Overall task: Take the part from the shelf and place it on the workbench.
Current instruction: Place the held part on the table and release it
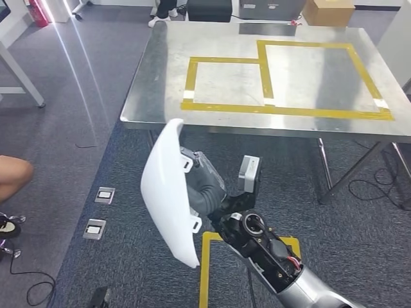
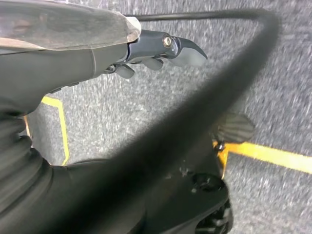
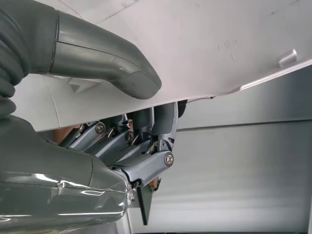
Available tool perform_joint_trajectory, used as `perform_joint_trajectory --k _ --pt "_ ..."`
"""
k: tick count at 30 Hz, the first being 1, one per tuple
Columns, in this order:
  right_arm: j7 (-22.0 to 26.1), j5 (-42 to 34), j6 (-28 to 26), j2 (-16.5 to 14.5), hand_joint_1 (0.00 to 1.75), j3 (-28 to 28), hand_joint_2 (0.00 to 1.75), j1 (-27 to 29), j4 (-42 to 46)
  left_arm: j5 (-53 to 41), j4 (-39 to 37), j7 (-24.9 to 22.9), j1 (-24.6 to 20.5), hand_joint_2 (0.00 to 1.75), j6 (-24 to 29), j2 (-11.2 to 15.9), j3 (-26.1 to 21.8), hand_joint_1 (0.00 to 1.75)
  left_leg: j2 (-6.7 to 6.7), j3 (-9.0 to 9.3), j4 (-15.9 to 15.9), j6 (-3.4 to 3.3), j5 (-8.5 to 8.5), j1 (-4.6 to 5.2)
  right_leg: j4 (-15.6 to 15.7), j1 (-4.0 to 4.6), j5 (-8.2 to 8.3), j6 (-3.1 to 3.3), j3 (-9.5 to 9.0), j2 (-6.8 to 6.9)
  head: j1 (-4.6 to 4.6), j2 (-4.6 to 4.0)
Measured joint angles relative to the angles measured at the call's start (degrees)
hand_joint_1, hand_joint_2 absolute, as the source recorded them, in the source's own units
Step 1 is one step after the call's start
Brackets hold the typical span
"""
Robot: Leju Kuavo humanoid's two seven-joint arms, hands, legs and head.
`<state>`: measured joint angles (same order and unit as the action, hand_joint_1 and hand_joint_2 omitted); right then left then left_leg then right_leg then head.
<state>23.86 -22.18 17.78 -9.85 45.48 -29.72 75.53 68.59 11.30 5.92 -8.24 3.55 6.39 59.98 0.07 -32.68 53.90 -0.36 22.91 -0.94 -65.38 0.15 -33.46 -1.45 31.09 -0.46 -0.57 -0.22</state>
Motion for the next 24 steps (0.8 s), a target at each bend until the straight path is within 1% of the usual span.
perform_joint_trajectory --k 1,2,3,4,5,6,7,8,9,10,11,12,13,14,16,17,18,19,20,21,22,23,24 --pt "0.0 0.0 0.0 0.0 1.75 0.0 1.75 0.1 0.0 0.0 0.0 0.0 0.0 1.75 0.0 0.0 0.0 0.00 0.00 0.27 0.0 -0.08 0.30 0.08 -3.7 -0.06 -1.46 -0.09 2.43 0.00 -0.28 0.00" --pt "0.0 0.0 0.0 0.1 1.75 0.0 1.75 0.2 0.0 0.0 0.0 -0.1 0.0 1.75 0.1 0.1 0.0 0.00 -0.02 0.62 0.0 -0.09 0.64 0.14 -5.9 -0.11 -2.10 -0.13 4.22 0.00 -0.44 0.00" --pt "0.0 0.0 0.0 0.1 1.75 0.0 1.75 0.3 0.0 0.0 0.0 -0.1 0.0 1.75 0.1 0.1 0.0 0.00 -0.06 1.07 0.0 -0.04 1.00 0.18 -5.9 -0.14 -1.43 -0.08 4.96 0.00 -0.60 0.00" --pt "0.0 0.0 0.0 0.2 1.75 0.0 1.75 0.3 0.0 0.0 0.0 -0.2 0.0 1.75 0.1 0.1 0.0 0.00 -0.12 1.61 0.0 0.04 1.38 0.19 -3.6 -0.15 0.55 0.07 4.68 0.01 -0.79 0.00" --pt "0.0 0.0 0.1 0.2 1.75 0.0 1.75 0.3 -0.1 0.1 0.0 -0.2 0.0 1.75 0.1 0.0 0.0 0.00 -0.18 2.21 0.0 0.17 1.78 0.19 0.4 -0.14 3.57 0.27 3.54 0.01 -1.03 0.00" --pt "0.0 0.0 0.1 0.2 1.75 0.0 1.75 0.3 -0.1 0.1 0.0 -0.2 0.0 1.75 0.1 0.0 0.0 0.00 -0.24 2.78 0.0 0.37 2.17 0.22 4.5 -0.09 6.04 0.52 2.31 0.02 -1.27 0.00" --pt "0.0 0.0 0.2 0.2 1.75 0.0 1.75 0.3 -0.1 0.2 0.0 -0.2 -0.1 1.75 0.1 0.0 0.0 0.00 -0.32 3.13 0.0 0.61 2.50 0.27 7.7 0.01 7.26 0.77 1.32 0.07 -1.55 0.00" --pt "0.0 0.0 0.2 0.2 1.75 0.0 1.75 0.3 -0.1 0.2 0.0 -0.2 -0.1 1.75 0.1 0.0 0.0 0.00 -0.36 3.31 0.0 0.92 2.80 0.32 9.8 0.12 7.97 1.04 0.54 0.12 -1.73 0.00" --pt "0.0 0.0 0.2 0.2 1.75 -0.1 1.75 0.3 -0.1 0.2 0.0 -0.2 -0.1 1.75 0.1 0.0 0.0 0.00 -0.40 3.39 0.2 1.29 2.89 0.40 10.4 0.21 7.76 1.35 0.44 0.15 -1.76 0.00" --pt "0.0 0.0 0.2 0.2 1.75 -0.1 1.75 0.3 -0.1 0.2 0.0 -0.2 -0.1 1.75 0.1 0.0 0.0 0.00 -0.43 3.43 0.4 1.62 2.90 0.40 10.7 0.24 7.77 1.70 -0.01 0.16 -1.75 0.00" --pt "0.0 0.0 0.1 0.2 1.75 -0.2 1.75 0.3 0.0 0.1 0.0 -0.2 -0.1 1.75 0.1 0.0 0.0 0.00 -0.40 3.47 0.9 1.93 3.06 0.34 10.9 0.17 8.31 2.06 -0.53 0.15 -1.60 0.00" --pt "0.0 0.0 0.0 0.2 1.75 -0.2 1.75 0.2 0.0 0.0 0.0 -0.2 -0.1 1.75 0.1 0.0 0.0 0.00 -0.38 3.20 2.0 2.17 3.50 0.30 11.1 0.09 8.45 2.36 -0.91 0.14 -1.41 0.00" --pt "0.0 0.1 -0.1 0.2 1.75 -0.3 1.75 0.2 0.0 0.0 0.0 -0.2 -0.2 1.75 0.1 0.0 0.0 0.00 -0.36 2.24 4.0 2.36 4.50 0.23 11.2 0.03 8.47 2.61 -1.49 0.15 -1.18 0.00" --pt "0.0 0.1 -0.2 0.2 1.75 -0.3 1.75 0.1 0.0 -0.1 0.0 -0.2 -0.3 1.75 0.1 0.0 0.0 0.00 -0.35 0.53 7.1 2.53 5.93 0.19 11.4 0.01 8.41 2.81 -1.66 0.18 -0.82 0.00" --pt "-0.1 0.2 -0.4 0.2 1.75 -0.4 1.75 0.2 0.0 -0.2 0.0 -0.3 -0.4 1.75 0.1 -0.1 0.0 0.00 -0.35 -4.30 14.6 2.81 8.84 0.21 11.4 0.16 8.12 3.14 -1.79 0.15 -0.12 0.00" --pt "-0.2 0.2 -0.5 0.2 1.75 -0.4 1.75 0.3 0.0 -0.3 0.0 -0.3 -0.4 1.75 0.1 -0.2 0.0 0.00 -0.35 -6.31 17.0 2.81 9.36 0.21 11.4 0.26 7.90 3.25 -1.90 0.08 0.19 0.00" --pt "-0.2 0.2 -0.5 0.2 1.75 -0.4 1.75 0.5 0.0 -0.3 0.0 -0.3 -0.4 1.75 0.1 -0.2 0.0 0.00 -0.35 -7.41 17.5 2.68 8.74 0.24 11.4 0.37 7.64 3.31 -2.12 -0.02 0.41 0.00" --pt "-0.2 0.2 -0.5 0.2 1.75 -0.5 1.75 0.5 0.0 -0.3 0.0 -0.4 -0.4 1.75 0.1 -0.2 0.0 0.00 -0.35 -7.39 15.7 2.44 6.92 0.30 11.4 0.47 7.33 3.32 -2.48 -0.14 0.69 0.00" --pt "-0.2 0.2 -0.5 0.2 1.75 -0.5 1.75 0.6 0.0 -0.3 0.0 -0.4 -0.4 1.75 0.1 -0.1 0.0 0.00 -0.35 -6.32 11.9 2.09 4.13 0.45 11.4 0.55 6.97 3.29 -2.96 -0.22 0.96 0.00" --pt "-0.2 0.2 -0.5 0.2 1.75 -0.6 1.75 0.6 0.1 -0.4 0.0 -0.4 -0.4 1.75 0.1 0.0 0.0 0.00 -0.31 -4.84 7.5 1.65 1.44 0.71 11.4 0.59 6.57 3.23 -3.36 -0.25 1.20 0.00" --pt "-0.2 0.2 -0.5 0.2 1.75 -0.7 1.75 0.6 0.1 -0.4 0.0 -0.4 -0.4 1.75 0.1 0.1 0.0 0.00 -0.23 -3.59 3.9 1.26 0.25 1.00 11.4 0.67 6.20 3.11 -3.73 -0.28 1.36 0.00" --pt "-0.2 0.2 -0.6 0.2 1.75 -0.7 1.75 0.6 0.1 -0.5 0.0 -0.4 -0.5 1.75 0.1 0.1 0.0 0.00 -0.18 -2.70 1.6 0.82 -0.23 1.30 11.5 0.70 5.86 2.89 -3.87 -0.28 1.48 0.00" --pt "-0.2 0.2 -0.8 0.2 1.75 -0.8 1.75 0.6 0.1 -0.7 0.0 -0.4 -0.6 1.75 0.1 0.2 0.0 0.00 -0.15 -2.35 0.6 0.39 -0.15 1.51 11.3 0.75 5.71 2.64 -3.97 -0.27 1.57 0.00"
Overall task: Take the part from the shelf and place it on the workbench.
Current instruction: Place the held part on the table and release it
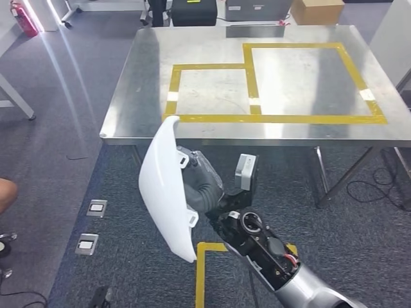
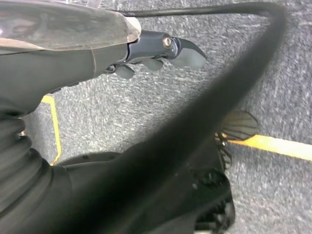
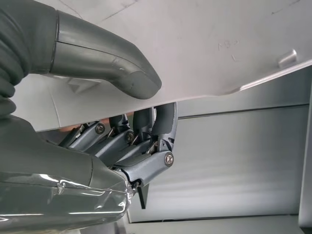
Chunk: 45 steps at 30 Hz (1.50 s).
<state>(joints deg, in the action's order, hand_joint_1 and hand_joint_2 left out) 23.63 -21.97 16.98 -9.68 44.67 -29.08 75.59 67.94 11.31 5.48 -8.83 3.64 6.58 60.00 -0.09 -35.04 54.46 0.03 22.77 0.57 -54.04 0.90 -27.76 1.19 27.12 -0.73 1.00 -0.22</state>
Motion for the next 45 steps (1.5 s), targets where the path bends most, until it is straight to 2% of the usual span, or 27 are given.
perform_joint_trajectory --k 1,2,4,5,8,9,10,12,13,15,18,20,23,24,25,26,28,29,30,33,35,38,39,40,41,43,45 --pt "0.0 0.0 -0.2 0.0 1.75 -0.1 1.75 0.1 0.0 -0.2 0.0 -0.1 0.0 1.75 0.0 0.0 0.0 0.00 0.00 0.20 -0.2 -0.30 0.31 0.05 -0.1 0.06 -0.06 -0.27 -0.21 0.01 0.05 0.00" --pt "-0.1 0.0 -0.5 0.1 1.75 -0.2 1.75 0.1 0.2 -0.4 0.0 -0.3 -0.1 1.75 0.0 0.0 0.0 0.00 -0.01 0.65 -0.5 -0.61 -0.18 -0.11 -0.3 0.11 -0.26 -0.56 -0.22 0.06 0.08 0.00" --pt "-0.3 0.1 -1.1 0.2 1.75 -0.5 1.75 0.2 0.5 -0.8 0.0 -0.7 -0.2 1.75 0.0 -0.1 0.0 0.00 0.07 1.79 -0.9 -1.11 -0.33 -0.50 -2.8 0.11 -1.30 -1.17 0.49 0.14 -0.17 0.00" --pt "-0.5 0.2 -1.4 0.4 1.75 -0.7 1.75 0.2 0.8 -1.0 0.0 -0.9 -0.4 1.75 0.0 -0.1 0.0 0.00 0.10 2.31 -1.1 -1.32 -0.13 -0.64 -5.6 -0.02 -2.39 -1.53 1.90 0.17 -0.45 0.00" --pt "-1.1 0.1 -1.9 1.0 1.75 -0.9 1.75 0.6 1.1 -1.2 0.0 -1.3 -0.9 1.75 -0.1 0.0 0.0 0.00 0.07 3.27 -1.1 -1.47 0.81 -0.68 -16.3 -0.80 -6.26 -2.53 8.57 0.22 -1.20 0.00" --pt "-1.2 0.0 -2.1 1.2 1.75 -0.9 1.75 0.8 1.2 -1.3 0.0 -1.5 -0.9 1.75 -0.2 0.0 0.0 0.00 0.04 3.68 -1.1 -1.35 1.19 -0.73 -17.5 -1.06 -6.29 -2.77 9.98 0.24 -1.38 0.00" --pt "-1.3 -0.1 -2.1 1.3 1.75 -0.9 1.75 0.9 1.2 -1.3 0.0 -1.6 -0.9 1.75 -0.3 0.0 0.0 0.00 0.02 4.20 -1.0 -1.17 1.59 -0.81 -16.4 -1.31 -5.03 -2.94 10.31 0.27 -1.59 0.00" --pt "-1.3 -0.2 -2.3 1.5 1.75 -0.9 1.75 0.9 1.3 -1.3 0.0 -1.7 -1.0 1.75 -0.5 0.0 0.0 0.00 0.00 5.40 -1.0 -0.67 2.51 -1.03 -9.1 -1.65 0.36 -3.13 8.36 0.34 -1.98 0.00" --pt "-1.3 -0.3 -2.4 1.6 1.75 -0.9 1.75 0.9 1.4 -1.4 0.0 -1.7 -1.2 1.75 -0.5 0.0 0.0 0.00 -0.05 5.88 -1.0 -0.36 2.92 -1.10 -5.4 -1.63 2.13 -3.12 7.27 0.40 -2.14 0.00" --pt "-1.3 -0.4 -2.5 1.8 1.75 -1.0 1.75 0.9 1.5 -1.4 0.0 -1.7 -1.5 1.75 -0.5 0.0 0.0 0.00 -0.13 6.22 -0.8 0.37 3.53 -1.11 -1.4 -1.41 3.49 -2.43 5.89 0.50 -2.44 0.00" --pt "-1.3 -0.5 -2.6 2.0 1.75 -1.1 1.75 1.0 1.7 -1.5 0.0 -1.8 -1.7 1.75 -0.5 0.0 0.1 0.00 -0.13 6.28 0.1 1.43 3.86 -1.14 -0.7 -1.21 3.52 -0.96 5.04 0.40 -2.19 0.00" --pt "-1.2 -0.6 -2.6 2.0 1.75 -1.2 1.75 0.8 2.0 -1.5 0.0 -1.8 -1.9 1.75 -0.5 0.0 0.1 0.00 -0.12 4.03 4.2 1.85 4.94 -1.26 -0.4 -1.29 3.40 -0.43 4.21 0.32 -1.56 0.00" --pt "-1.3 -0.6 -2.6 2.0 1.75 -1.2 1.75 0.9 2.2 -1.7 0.0 -1.8 -2.1 1.75 -0.5 0.0 0.1 0.00 -0.11 -3.46 15.3 2.12 8.69 -1.28 -0.2 -1.02 2.65 0.24 3.53 0.32 -0.44 0.00" --pt "-1.3 -0.6 -2.7 2.1 1.75 -1.3 1.75 1.0 2.2 -1.8 0.0 -1.8 -2.0 1.75 -0.5 0.0 0.1 0.00 -0.12 -5.24 17.1 2.10 9.02 -1.27 -0.2 -0.88 2.32 0.36 3.19 0.25 -0.18 0.00" --pt "-1.3 -0.6 -2.8 2.1 1.75 -1.3 1.75 1.1 2.2 -1.9 0.0 -1.9 -2.0 1.75 -0.5 0.0 0.1 0.00 -0.12 -5.96 16.7 1.93 8.11 -1.24 -0.2 -0.77 1.94 0.43 2.75 0.15 0.03 0.00" --pt "-1.3 -0.6 -2.8 2.2 1.75 -1.3 1.75 1.2 2.2 -2.0 0.0 -1.9 -1.9 1.75 -0.5 0.0 0.1 0.00 -0.12 -5.61 14.3 1.67 5.97 -1.16 -0.2 -0.67 1.53 0.43 2.21 0.06 0.26 0.00" --pt "-1.3 -0.6 -3.0 2.3 1.75 -1.3 1.75 1.2 2.3 -2.1 0.0 -1.9 -2.0 1.75 -0.5 0.1 0.1 0.00 -0.09 -2.99 6.2 0.86 0.65 -0.79 -0.2 -0.50 0.62 0.27 1.08 -0.05 0.65 0.00" --pt "-1.3 -0.6 -3.0 2.3 1.75 -1.3 1.75 1.2 2.4 -2.1 0.0 -1.9 -2.1 1.75 -0.5 0.1 0.1 0.00 -0.05 -1.80 3.0 0.52 -0.39 -0.55 -0.2 -0.44 0.22 0.09 0.79 -0.08 0.76 0.00" --pt "-1.3 -0.6 -3.0 2.4 1.75 -1.4 1.75 1.1 2.4 -2.1 0.0 -1.9 -2.2 1.75 -0.5 0.1 0.2 0.00 -0.03 -1.06 1.0 0.22 -0.83 -0.32 -0.2 -0.39 -0.16 -0.16 0.66 -0.08 0.82 0.00" --pt "-1.3 -0.4 -3.1 2.5 1.75 -1.5 1.75 1.3 2.6 -2.1 0.0 -2.0 -2.3 1.75 -0.5 0.1 0.2 0.00 -0.01 0.03 -0.1 -0.37 -0.42 -0.39 -1.0 -0.32 -0.81 -1.01 0.30 -0.03 0.70 0.00" --pt "-1.3 -0.3 -3.1 2.5 1.75 -1.7 1.75 1.2 2.8 -2.2 0.0 -2.0 -2.3 1.75 -0.5 0.0 0.2 0.00 0.02 1.27 -0.4 -0.81 -0.11 -0.66 -4.0 -0.38 -2.19 -1.59 1.27 0.08 0.32 0.00" --pt "-1.3 -0.3 -3.1 2.7 1.75 -1.8 1.75 1.2 2.8 -2.2 0.0 -2.0 -2.5 1.75 -0.4 0.0 0.2 0.00 0.02 2.53 -0.5 -1.25 0.89 -0.71 -15.0 -0.71 -6.38 -2.38 7.62 0.17 -0.43 0.00" --pt "-1.3 -0.3 -3.1 2.8 1.75 -1.8 1.75 1.3 2.8 -2.2 0.0 -2.0 -2.5 1.75 -0.4 0.0 0.2 0.00 0.00 2.99 -0.5 -1.22 1.31 -0.72 -17.5 -0.86 -7.19 -2.56 9.59 0.19 -0.67 0.00" --pt "-1.3 -0.2 -3.1 2.9 1.75 -1.8 1.75 1.4 2.8 -2.2 0.0 -2.1 -2.4 1.75 -0.4 0.0 0.2 0.00 -0.03 3.52 -0.5 -1.14 1.75 -0.75 -17.9 -1.01 -6.91 -2.72 10.63 0.22 -0.92 0.00" --pt "-1.3 -0.2 -3.2 3.0 1.75 -1.8 1.75 1.5 2.8 -2.2 0.0 -2.2 -2.4 1.75 -0.4 0.0 0.2 0.00 -0.08 4.18 -0.4 -1.01 2.23 -0.80 -16.3 -1.15 -5.38 -2.81 10.67 0.24 -1.16 0.00" --pt "-1.4 -0.1 -3.3 3.1 1.75 -1.8 1.75 1.4 2.8 -2.2 0.0 -2.3 -2.4 1.75 -0.4 -0.2 0.2 0.00 -0.16 5.64 -0.4 -0.58 3.30 -0.90 -8.8 -1.34 0.42 -2.78 8.81 0.27 -1.70 0.00" --pt "-1.4 0.0 -3.3 3.2 1.75 -1.9 1.75 1.4 2.9 -2.3 0.0 -2.4 -2.6 1.75 -0.4 -0.3 0.3 0.00 -0.28 6.30 -0.3 0.06 4.17 -0.91 -3.0 -1.16 3.38 -2.26 7.19 0.38 -2.11 0.00"
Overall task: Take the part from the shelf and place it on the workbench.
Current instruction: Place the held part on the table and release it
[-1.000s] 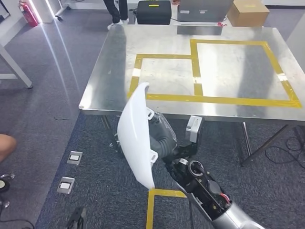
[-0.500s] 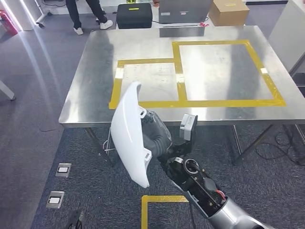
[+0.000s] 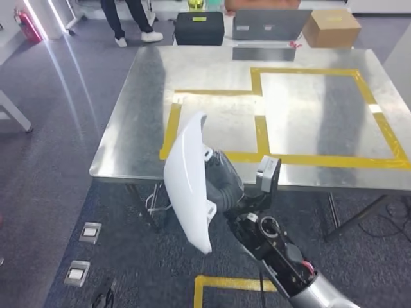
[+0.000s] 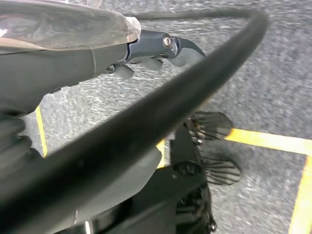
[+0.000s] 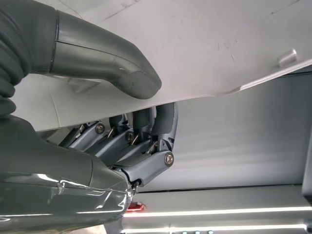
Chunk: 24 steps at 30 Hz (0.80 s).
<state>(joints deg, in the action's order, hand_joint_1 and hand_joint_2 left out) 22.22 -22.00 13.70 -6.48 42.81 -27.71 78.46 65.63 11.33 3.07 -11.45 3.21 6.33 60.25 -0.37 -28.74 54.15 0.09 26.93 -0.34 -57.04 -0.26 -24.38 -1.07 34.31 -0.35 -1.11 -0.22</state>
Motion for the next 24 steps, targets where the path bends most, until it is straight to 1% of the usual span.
perform_joint_trajectory --k 1,2,3,4,5,6,8,9,10,11,12,13,14,15,16,17,19,20,21,22,23,24 --pt "0.0 0.0 0.0 0.1 1.75 0.0 1.75 0.0 0.0 0.0 0.0 -0.1 -0.1 1.75 0.0 0.0 0.0 0.00 -0.02 0.04 0.1 0.37 0.22 0.04 0.9 0.15 0.11 0.46 -0.29 0.04 -0.02 0.00" --pt "0.0 0.0 -0.1 0.1 1.75 0.0 1.75 0.0 0.1 -0.1 0.0 -0.1 -0.2 1.75 0.0 0.0 0.0 0.00 -0.03 0.06 0.2 0.68 0.35 0.04 1.2 0.28 -0.19 0.98 -0.54 0.07 0.03 0.00" --pt "0.0 0.0 -0.1 0.1 1.75 -0.1 1.75 0.0 0.2 -0.1 0.0 -0.1 -0.2 1.75 0.0 0.0 0.0 0.00 0.03 0.09 0.3 1.01 0.55 0.01 1.4 0.22 0.21 1.46 -1.00 0.01 0.12 0.00" --pt "0.0 0.0 -0.1 0.1 1.75 -0.1 1.75 0.0 0.3 -0.1 0.0 -0.2 -0.2 1.75 0.0 0.0 0.1 0.00 0.05 -0.07 1.1 1.27 0.76 -0.03 1.6 0.15 0.16 1.79 -1.40 -0.05 0.32 0.00" --pt "0.0 0.0 -0.1 0.1 1.75 -0.1 1.75 -0.1 0.4 -0.1 0.0 -0.2 -0.3 1.75 0.0 0.0 0.1 0.00 0.07 -1.02 3.0 1.50 1.31 -0.10 1.9 0.06 0.10 2.06 -1.88 -0.08 0.58 0.00" --pt "0.0 0.0 -0.1 0.1 1.75 -0.1 1.75 -0.1 0.4 -0.1 0.0 -0.2 -0.3 1.75 0.0 -0.1 0.1 0.00 0.08 -2.82 6.1 1.73 2.29 -0.16 2.1 -0.01 -0.05 2.27 -2.35 -0.09 0.97 0.00" --pt "0.0 0.0 -0.1 0.1 1.75 -0.1 1.75 -0.1 0.4 -0.1 0.0 -0.2 -0.4 1.75 0.0 -0.2 0.1 0.00 0.08 -8.03 14.0 1.95 4.89 -0.19 2.2 0.09 -0.56 2.67 -2.88 -0.07 1.68 0.00" --pt "0.0 0.0 -0.1 0.1 1.75 -0.1 1.75 0.0 0.4 -0.1 0.0 -0.2 -0.3 1.75 0.0 -0.2 0.1 0.00 0.08 -10.35 16.7 1.97 5.71 -0.19 2.2 0.15 -0.89 2.77 -3.18 -0.13 1.92 0.00" --pt "0.0 0.0 0.0 0.1 1.75 -0.1 1.75 0.0 0.4 -0.1 0.0 -0.2 -0.2 1.75 0.0 -0.2 0.1 0.00 0.08 -11.79 17.6 1.91 5.46 -0.19 2.2 0.21 -1.25 2.82 -3.59 -0.22 2.13 0.00" --pt "0.0 0.0 0.0 0.1 1.75 -0.1 1.75 0.0 0.4 -0.1 0.0 -0.2 -0.1 1.75 0.0 -0.2 0.1 0.00 0.08 -12.14 16.2 1.78 3.84 -0.18 2.2 0.26 -1.68 2.80 -4.15 -0.32 2.36 0.00" --pt "0.0 0.0 0.0 0.1 1.75 -0.1 1.75 0.0 0.4 -0.1 0.0 -0.2 -0.1 1.75 0.0 -0.2 0.1 0.00 0.08 -11.48 12.9 1.61 1.09 -0.15 2.3 0.29 -2.16 2.74 -4.82 -0.40 2.59 0.00" --pt "0.0 0.0 0.0 0.1 1.75 -0.1 1.75 0.0 0.4 -0.1 0.0 -0.2 -0.1 1.75 0.0 -0.1 0.1 0.00 0.11 -10.22 8.5 1.36 -2.15 -0.09 2.3 0.31 -2.65 2.66 -5.35 -0.43 2.81 0.00" --pt "0.0 0.0 0.0 0.1 1.75 -0.1 1.75 0.0 0.4 0.0 0.0 -0.2 -0.1 1.75 0.0 -0.1 0.1 0.00 0.14 -9.05 4.8 1.12 -4.10 0.10 2.3 0.37 -3.10 2.52 -5.83 -0.45 2.96 0.00" --pt "0.0 0.0 0.0 0.1 1.75 -0.1 1.75 0.0 0.5 0.0 0.0 -0.2 -0.1 1.75 0.0 0.0 0.1 0.00 0.17 -8.22 2.1 0.84 -5.06 0.29 2.4 0.41 -3.46 2.30 -6.02 -0.46 3.10 0.00" --pt "0.0 0.0 0.0 0.1 1.75 -0.1 1.75 0.0 0.5 0.0 0.0 -0.2 -0.2 1.75 0.0 0.0 0.1 0.00 0.18 -7.86 0.8 0.58 -5.34 0.48 2.4 0.43 -3.77 2.03 -6.03 -0.47 3.17 0.00" --pt "0.0 0.0 0.0 0.1 1.75 -0.1 1.75 0.0 0.5 0.0 0.0 -0.2 -0.1 1.75 0.0 0.1 0.1 0.00 0.16 -7.76 0.6 0.38 -4.91 0.64 2.5 0.46 -4.00 1.73 -6.15 -0.50 3.15 0.00" --pt "0.0 0.0 0.0 0.1 1.75 -0.1 1.75 0.0 0.5 0.0 0.0 -0.2 0.0 1.75 0.0 0.0 0.2 0.00 0.15 -7.00 0.0 -0.01 -5.42 0.39 2.5 0.52 -4.69 1.10 -6.42 -0.46 3.00 0.00" --pt "0.0 0.0 0.0 0.1 1.75 -0.1 1.75 -0.1 0.6 0.0 0.0 -0.2 0.0 1.75 0.0 0.0 0.2 0.00 0.20 -6.41 -0.3 -0.26 -5.29 0.21 1.4 0.55 -5.41 0.82 -6.19 -0.38 2.81 0.00" --pt "0.0 0.0 0.0 0.2 1.75 -0.1 1.75 -0.2 0.6 0.0 0.0 -0.2 -0.1 1.75 0.0 0.0 0.2 0.00 0.25 -5.78 -0.6 -0.52 -5.10 0.03 -1.0 0.55 -6.57 0.54 -5.19 -0.30 2.56 0.00" --pt "0.1 0.0 0.1 0.2 1.75 -0.1 1.75 -0.2 0.7 0.0 0.0 -0.2 -0.1 1.75 0.1 0.0 0.2 0.00 0.31 -5.29 -0.7 -0.77 -4.80 0.00 -4.8 0.46 -8.04 0.31 -3.32 -0.22 2.30 0.00" --pt "0.1 0.0 0.1 0.2 1.75 -0.1 1.75 -0.2 0.7 0.0 0.0 -0.2 -0.2 1.75 0.1 0.0 0.2 0.00 0.31 -4.90 -0.7 -0.98 -4.45 -0.01 -9.3 0.38 -9.58 0.08 -0.81 -0.19 2.03 0.00" --pt "0.0 0.0 0.0 0.3 1.75 -0.1 1.75 0.0 0.7 0.0 0.0 -0.2 -0.2 1.75 0.1 0.1 0.2 0.00 0.28 -4.52 -0.7 -1.06 -4.10 -0.01 -13.3 0.26 -10.56 -0.12 1.69 -0.18 1.77 0.00"
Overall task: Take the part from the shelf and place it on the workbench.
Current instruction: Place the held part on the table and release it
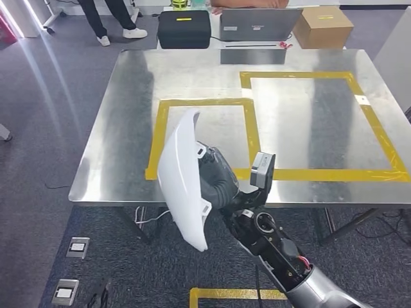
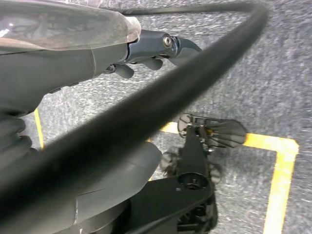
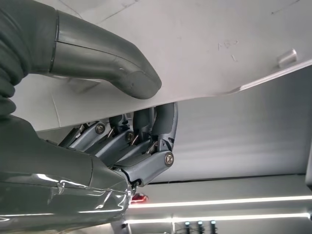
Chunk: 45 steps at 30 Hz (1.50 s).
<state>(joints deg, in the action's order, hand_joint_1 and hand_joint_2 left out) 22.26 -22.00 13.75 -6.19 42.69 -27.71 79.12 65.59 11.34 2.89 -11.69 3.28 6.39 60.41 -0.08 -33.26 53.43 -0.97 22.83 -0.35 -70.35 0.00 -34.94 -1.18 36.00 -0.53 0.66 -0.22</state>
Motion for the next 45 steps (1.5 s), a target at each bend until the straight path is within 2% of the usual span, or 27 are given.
perform_joint_trajectory --k 1,2,3,5,6,7,10,12,13,15,16,17,18,20,22,25,27,29,31,32,33,35,37,38,42,43,45 --pt "0.0 0.0 0.0 0.1 1.75 0.0 1.75 0.2 0.0 0.0 0.0 0.0 0.1 1.75 0.0 0.0 0.0 0.00 -0.04 0.42 0.0 0.00 0.36 -0.01 -2.3 -0.13 0.03 -0.17 1.81 0.01 -0.21 0.00" --pt "0.0 0.0 0.0 0.2 1.75 0.0 1.75 0.3 0.0 0.0 0.0 0.0 0.1 1.75 0.0 0.0 0.0 0.00 -0.10 0.92 0.0 0.06 0.74 -0.03 -2.2 -0.28 1.34 -0.30 2.51 0.02 -0.47 0.00" --pt "0.0 0.0 -0.1 0.2 1.75 0.0 1.75 0.3 0.0 0.0 0.0 0.0 0.2 1.75 0.0 0.0 0.0 0.00 -0.17 1.51 0.0 0.18 1.15 -0.05 0.5 -0.42 3.82 -0.36 1.97 0.05 -0.75 0.00" --pt "0.0 -0.1 -0.1 0.3 1.75 0.0 1.75 0.2 0.0 0.0 0.0 0.0 0.2 1.75 0.0 -0.1 0.0 0.00 -0.33 2.57 0.2 0.60 2.03 0.00 8.8 -0.53 9.15 -0.26 -0.97 0.06 -1.30 0.00" --pt "0.0 -0.1 -0.2 0.3 1.75 0.0 1.75 0.2 0.0 0.0 0.0 0.0 0.2 1.75 0.0 -0.2 0.0 0.00 -0.40 2.76 0.3 0.86 2.37 0.07 12.2 -0.52 10.43 -0.07 -2.40 0.06 -1.51 0.00" --pt "-0.1 -0.1 -0.2 0.3 1.75 0.0 1.75 0.2 0.1 -0.1 0.0 0.0 0.1 1.75 0.0 -0.2 0.0 0.00 -0.44 2.72 0.4 1.13 2.56 0.12 14.1 -0.45 10.79 0.19 -3.22 0.01 -1.58 0.00" --pt "-0.1 -0.2 -0.4 0.3 1.75 0.0 1.75 0.1 0.3 -0.2 0.0 0.0 0.0 1.75 0.0 -0.2 0.0 0.00 -0.33 2.40 0.6 2.01 2.88 0.06 15.2 -0.30 10.23 1.14 -3.78 -0.19 -1.23 0.00" --pt "-0.1 -0.2 -0.4 0.3 1.75 0.0 1.75 0.1 0.5 -0.2 0.0 0.0 0.0 1.75 0.0 -0.2 0.0 0.00 -0.25 1.12 3.5 2.61 4.60 -0.07 15.7 -0.46 10.23 1.70 -4.23 -0.14 -0.73 0.00" --pt "-0.2 -0.2 -0.4 0.3 1.75 0.0 1.75 0.0 0.5 -0.2 0.0 0.0 0.0 1.75 0.0 -0.3 0.0 0.00 -0.23 -0.54 6.8 2.85 6.13 -0.15 15.8 -0.53 10.18 1.92 -4.42 -0.06 -0.40 0.00" --pt "-0.2 -0.2 -0.4 0.3 1.75 0.0 1.75 0.0 0.6 -0.2 0.0 0.0 0.0 1.75 0.0 -0.3 0.1 0.00 -0.23 -5.25 15.0 3.20 9.16 -0.20 15.9 -0.45 9.94 2.24 -4.57 0.08 0.22 0.00" --pt "-0.2 -0.2 -0.5 0.3 1.75 0.0 1.75 0.1 0.6 -0.2 0.0 0.0 0.1 1.75 0.0 -0.4 0.1 0.00 -0.22 -7.09 17.7 3.28 9.57 -0.22 15.9 -0.41 9.79 2.33 -4.69 0.08 0.43 0.00" --pt "-0.3 -0.2 -0.5 0.3 1.75 0.0 1.75 0.1 0.6 -0.2 0.0 0.0 0.1 1.75 0.0 -0.4 0.1 0.00 -0.22 -7.92 18.3 3.28 8.82 -0.22 15.9 -0.38 9.61 2.36 -4.90 0.05 0.61 0.00" --pt "-0.3 -0.2 -0.5 0.3 1.75 0.0 1.75 0.1 0.6 -0.2 0.0 0.0 0.2 1.75 0.0 -0.4 0.1 0.00 -0.22 -7.45 16.4 3.20 6.93 -0.22 15.9 -0.38 9.39 2.34 -5.21 -0.01 0.82 0.00" --pt "-0.3 -0.2 -0.5 0.3 1.75 0.0 1.75 0.1 0.6 -0.2 0.0 0.0 0.2 1.75 0.0 -0.3 0.1 0.00 -0.18 -3.95 8.0 2.83 2.12 -0.19 15.9 -0.33 8.83 2.10 -5.95 -0.11 1.26 0.00" --pt "-0.3 -0.2 -0.5 0.3 1.75 0.0 1.75 0.0 0.6 -0.2 0.0 0.0 0.0 1.75 0.0 -0.2 0.1 0.00 -0.19 -1.33 1.9 2.34 -0.03 0.04 15.8 -0.15 8.33 1.66 -6.25 -0.17 1.51 0.00" --pt "-0.3 -0.2 -0.5 0.3 1.75 0.0 1.75 0.0 0.7 -0.2 0.0 0.0 0.0 1.75 0.0 -0.3 0.2 0.00 -0.22 -0.72 0.7 1.57 0.26 0.17 16.0 -0.11 7.83 0.86 -6.30 -0.17 1.31 0.00" --pt "-0.3 -0.2 -0.5 0.3 1.75 0.0 1.75 0.0 0.8 -0.2 0.0 0.0 0.0 1.75 0.0 -0.3 0.2 0.00 -0.16 0.02 0.3 0.94 0.40 -0.11 14.1 -0.11 6.50 0.35 -5.64 -0.05 0.93 0.00" --pt "-0.3 -0.2 -0.5 0.4 1.75 0.0 1.75 0.0 0.8 -0.2 0.0 0.0 0.0 1.75 0.0 -0.3 0.2 0.00 -0.11 0.75 0.1 0.37 0.72 -0.18 7.2 -0.15 3.39 0.05 -2.51 0.08 0.26 0.00" --pt "-0.3 -0.2 -0.5 0.5 1.75 0.0 1.75 0.2 0.8 -0.2 0.0 0.0 0.0 1.75 0.0 -0.2 0.2 0.00 -0.12 1.13 0.1 0.12 1.07 -0.09 -0.8 -0.22 0.80 -0.08 1.92 0.12 -0.36 0.00" --pt "-0.3 -0.2 -0.5 0.5 1.75 0.0 1.75 0.3 0.8 -0.2 0.0 0.0 0.0 1.75 0.0 -0.2 0.2 0.00 -0.15 1.29 0.1 0.10 1.24 -0.06 -2.5 -0.22 0.86 -0.09 3.22 0.13 -0.58 0.00" --pt "-0.3 -0.2 -0.6 0.6 1.75 0.0 1.75 0.4 0.8 -0.2 0.0 0.0 0.1 1.75 0.0 -0.2 0.2 0.00 -0.21 1.51 0.1 0.14 1.43 -0.04 -1.8 -0.22 2.14 -0.04 3.31 0.14 -0.81 0.00" --pt "-0.3 -0.2 -0.6 0.6 1.75 0.0 1.75 0.4 0.8 -0.2 0.0 0.0 0.1 1.75 0.0 -0.3 0.2 0.00 -0.36 2.14 0.1 0.38 1.91 -0.04 5.9 -0.21 7.04 0.23 0.29 0.14 -1.33 0.00" --pt "-0.3 -0.2 -0.6 0.6 1.75 0.0 1.75 0.3 0.8 -0.2 0.0 0.0 0.0 1.75 0.0 -0.4 0.2 0.00 -0.46 2.38 0.3 0.82 2.34 0.15 13.2 -0.10 10.03 0.62 -3.15 0.09 -1.73 0.00" --pt "-0.3 -0.2 -0.6 0.7 1.75 0.0 1.75 0.2 0.8 -0.2 0.0 -0.1 0.0 1.75 0.0 -0.4 0.2 0.00 -0.46 2.27 0.4 1.05 2.40 0.20 14.7 -0.02 10.23 0.80 -3.86 0.01 -1.73 0.00" --pt "-0.3 -0.3 -0.6 0.7 1.75 0.0 1.75 0.2 1.0 -0.2 0.0 -0.1 0.0 1.75 0.3 -0.3 0.3 0.00 -0.36 1.72 1.5 2.17 3.16 0.18 15.9 -0.14 10.11 1.59 -4.56 -0.21 -1.22 0.00" --pt "-0.3 -0.3 -0.6 0.7 1.75 0.0 1.75 0.1 1.0 -0.2 0.0 -0.1 -0.1 1.75 0.3 -0.3 0.3 0.00 -0.33 0.70 3.7 2.50 4.36 0.14 16.1 -0.28 10.16 1.82 -4.80 -0.13 -0.93 0.00" --pt "-0.3 -0.4 -0.5 0.7 1.75 0.0 1.75 0.0 1.1 -0.2 0.0 -0.1 -0.1 1.75 0.3 -0.4 0.3 0.00 -0.27 -3.39 11.4 2.96 7.80 -0.04 16.3 -0.34 10.08 2.14 -5.02 0.05 -0.25 0.00"
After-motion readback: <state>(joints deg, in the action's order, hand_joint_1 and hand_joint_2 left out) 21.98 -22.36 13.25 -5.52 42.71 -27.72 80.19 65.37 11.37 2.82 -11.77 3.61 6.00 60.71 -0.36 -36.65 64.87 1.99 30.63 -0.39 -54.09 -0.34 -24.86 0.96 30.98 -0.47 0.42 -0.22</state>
